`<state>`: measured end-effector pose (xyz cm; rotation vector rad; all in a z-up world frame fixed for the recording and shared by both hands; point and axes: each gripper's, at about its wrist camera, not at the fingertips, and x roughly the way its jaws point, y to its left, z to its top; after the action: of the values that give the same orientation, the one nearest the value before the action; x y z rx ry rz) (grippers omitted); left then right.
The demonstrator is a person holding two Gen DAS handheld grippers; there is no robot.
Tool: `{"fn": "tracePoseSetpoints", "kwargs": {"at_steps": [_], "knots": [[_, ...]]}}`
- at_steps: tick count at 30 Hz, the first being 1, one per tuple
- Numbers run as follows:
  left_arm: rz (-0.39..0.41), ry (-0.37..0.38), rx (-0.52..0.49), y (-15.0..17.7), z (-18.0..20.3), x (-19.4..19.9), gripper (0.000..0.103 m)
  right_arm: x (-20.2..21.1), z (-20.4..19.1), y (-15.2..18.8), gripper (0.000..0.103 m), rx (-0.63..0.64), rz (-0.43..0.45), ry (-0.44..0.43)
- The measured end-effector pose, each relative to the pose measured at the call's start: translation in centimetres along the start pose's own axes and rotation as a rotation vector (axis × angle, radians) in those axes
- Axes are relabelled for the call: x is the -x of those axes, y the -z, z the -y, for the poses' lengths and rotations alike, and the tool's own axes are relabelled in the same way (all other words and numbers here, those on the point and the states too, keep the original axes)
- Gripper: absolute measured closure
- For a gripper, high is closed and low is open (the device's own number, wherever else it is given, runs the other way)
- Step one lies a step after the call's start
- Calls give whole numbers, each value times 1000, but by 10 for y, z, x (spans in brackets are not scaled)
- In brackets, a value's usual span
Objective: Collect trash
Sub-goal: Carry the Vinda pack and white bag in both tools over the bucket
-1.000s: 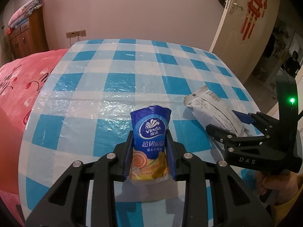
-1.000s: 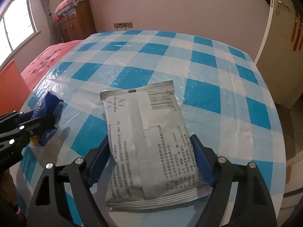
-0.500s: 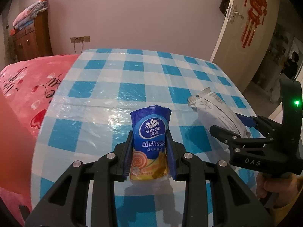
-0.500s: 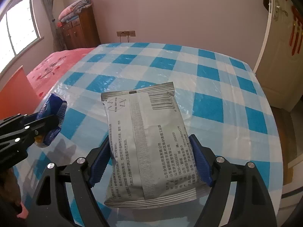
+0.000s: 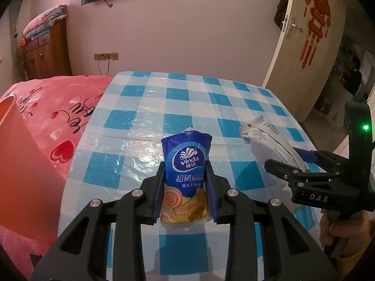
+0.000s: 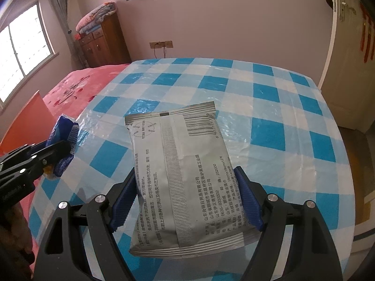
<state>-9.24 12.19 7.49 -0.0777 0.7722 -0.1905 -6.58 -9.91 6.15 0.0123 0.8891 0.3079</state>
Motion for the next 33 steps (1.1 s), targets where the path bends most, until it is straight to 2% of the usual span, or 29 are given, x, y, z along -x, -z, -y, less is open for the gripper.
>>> {"fn": "tracePoseSetpoints", "kwargs": {"at_steps": [17, 33], "knots": [[69, -12, 25, -5, -21, 30, 70, 17, -33, -15, 24, 29, 15, -39], [187, -81, 81, -19, -64, 82, 70, 28, -91, -45, 24, 95, 20, -155]]}}
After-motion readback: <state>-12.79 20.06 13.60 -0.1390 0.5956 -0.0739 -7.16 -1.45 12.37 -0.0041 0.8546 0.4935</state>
